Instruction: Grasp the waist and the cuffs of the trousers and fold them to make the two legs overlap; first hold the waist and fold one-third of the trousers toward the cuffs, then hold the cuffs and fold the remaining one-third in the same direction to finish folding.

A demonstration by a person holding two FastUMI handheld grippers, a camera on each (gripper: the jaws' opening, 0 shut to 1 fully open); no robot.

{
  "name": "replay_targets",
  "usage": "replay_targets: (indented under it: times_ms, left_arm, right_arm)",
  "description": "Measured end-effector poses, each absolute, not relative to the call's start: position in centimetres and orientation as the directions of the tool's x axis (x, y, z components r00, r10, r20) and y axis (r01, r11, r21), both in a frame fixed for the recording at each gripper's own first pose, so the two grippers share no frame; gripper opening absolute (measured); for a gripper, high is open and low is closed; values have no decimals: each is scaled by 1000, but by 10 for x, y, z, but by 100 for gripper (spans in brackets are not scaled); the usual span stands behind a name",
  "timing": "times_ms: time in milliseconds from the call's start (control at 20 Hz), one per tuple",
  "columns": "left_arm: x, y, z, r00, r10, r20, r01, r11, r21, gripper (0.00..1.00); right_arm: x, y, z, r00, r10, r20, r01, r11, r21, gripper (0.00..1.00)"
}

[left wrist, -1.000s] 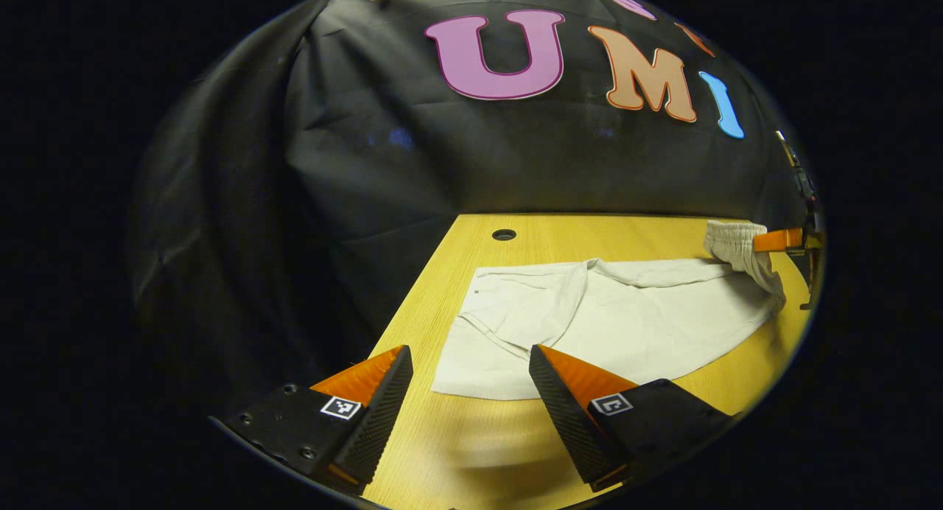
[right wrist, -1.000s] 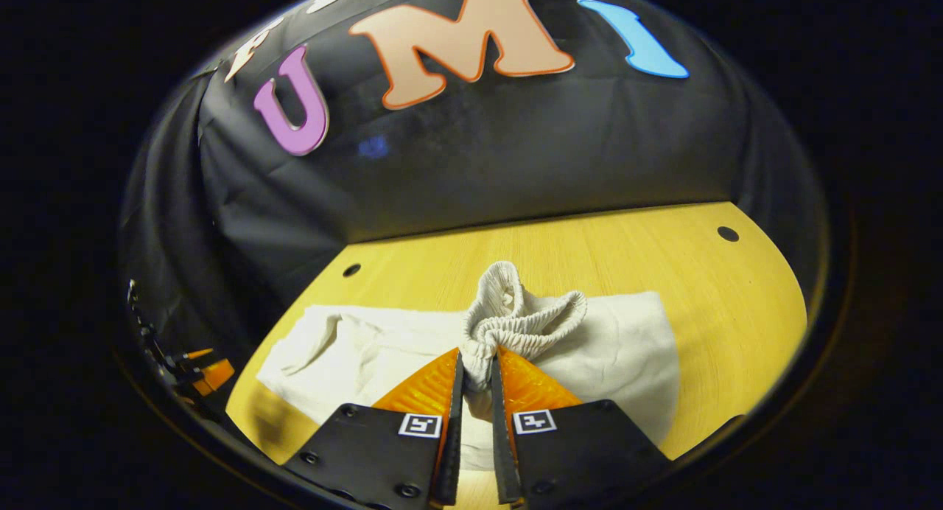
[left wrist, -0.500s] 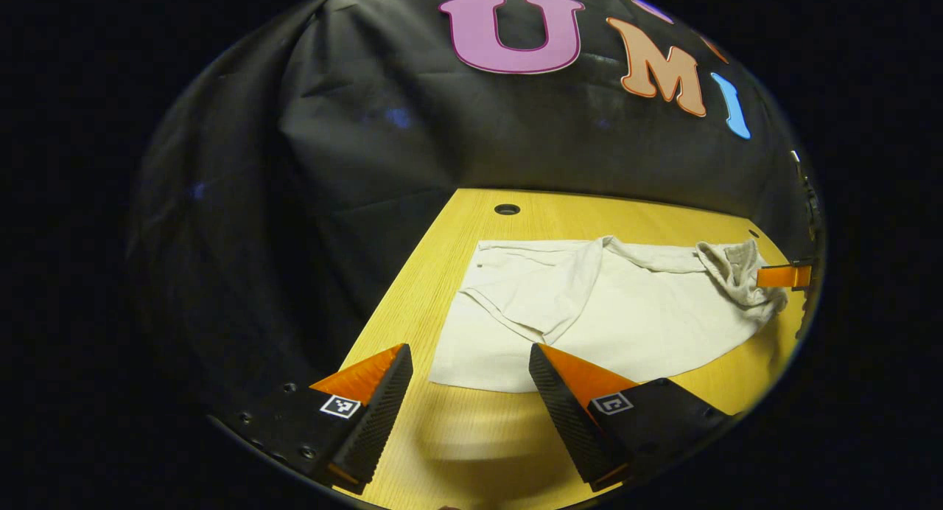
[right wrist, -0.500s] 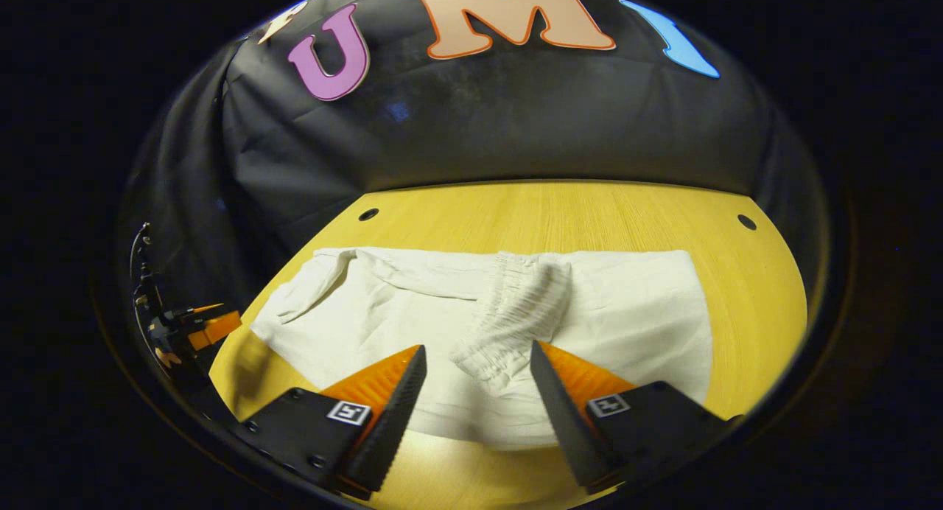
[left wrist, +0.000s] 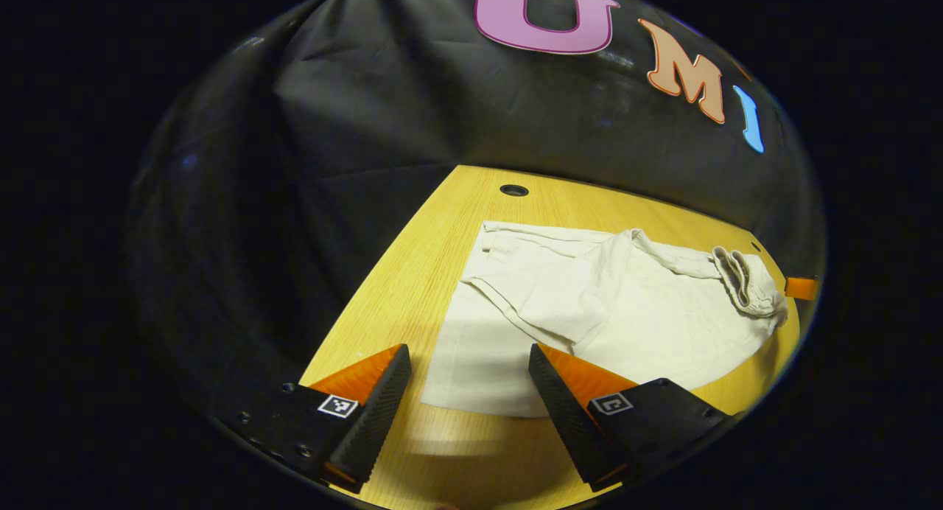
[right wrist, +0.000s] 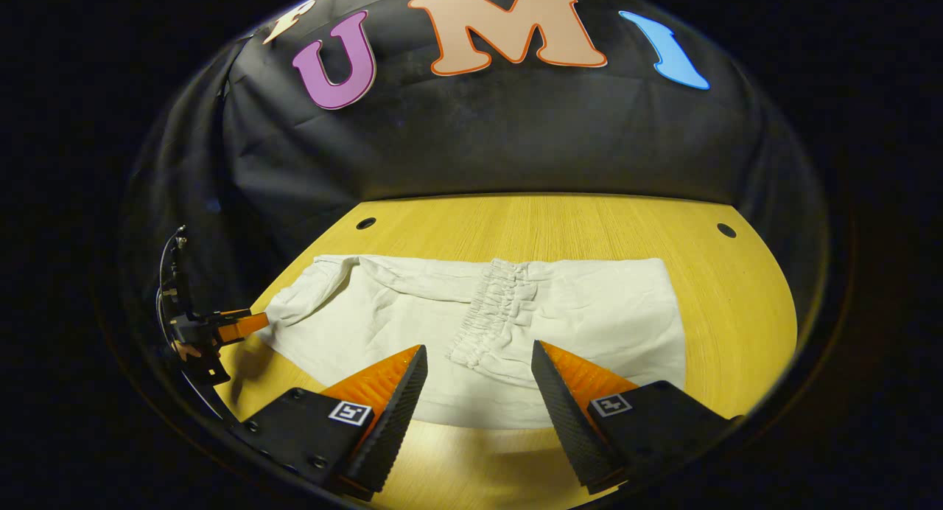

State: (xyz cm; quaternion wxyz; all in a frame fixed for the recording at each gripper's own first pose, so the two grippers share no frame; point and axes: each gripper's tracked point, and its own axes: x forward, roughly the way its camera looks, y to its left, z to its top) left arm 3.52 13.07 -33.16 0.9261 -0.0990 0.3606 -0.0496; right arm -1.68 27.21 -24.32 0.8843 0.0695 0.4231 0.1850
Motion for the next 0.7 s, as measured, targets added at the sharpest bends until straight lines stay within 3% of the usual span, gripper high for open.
replay_targets:
  times_ms: [50,450,500,550,650,700]
  left_arm:
    - [36,131,-335,728,-169,-664,25,975,-221,99]
    - [43,119,-342,706,-169,-688,72,983,-168,93]
    - [43,112,-342,700,-178,-692,77,982,-174,78]
    - [44,106,-342,696,-185,-694,85,981,-177,71]
    - [46,96,-340,700,-197,-686,82,977,-197,42]
    - [47,94,-340,705,-187,-684,65,978,-200,18]
  right_arm:
    - [-17,271,-243,574,381,-725,-267,924,274,92]
    - [-16,257,-243,591,354,-725,-259,934,246,92]
    - [-17,254,-243,589,352,-727,-259,935,242,92]
    - [-18,252,-244,586,350,-731,-258,936,241,92]
    - [-20,247,-246,582,347,-735,-251,937,244,92]
    - [-20,243,-245,581,346,-737,-247,937,246,92]
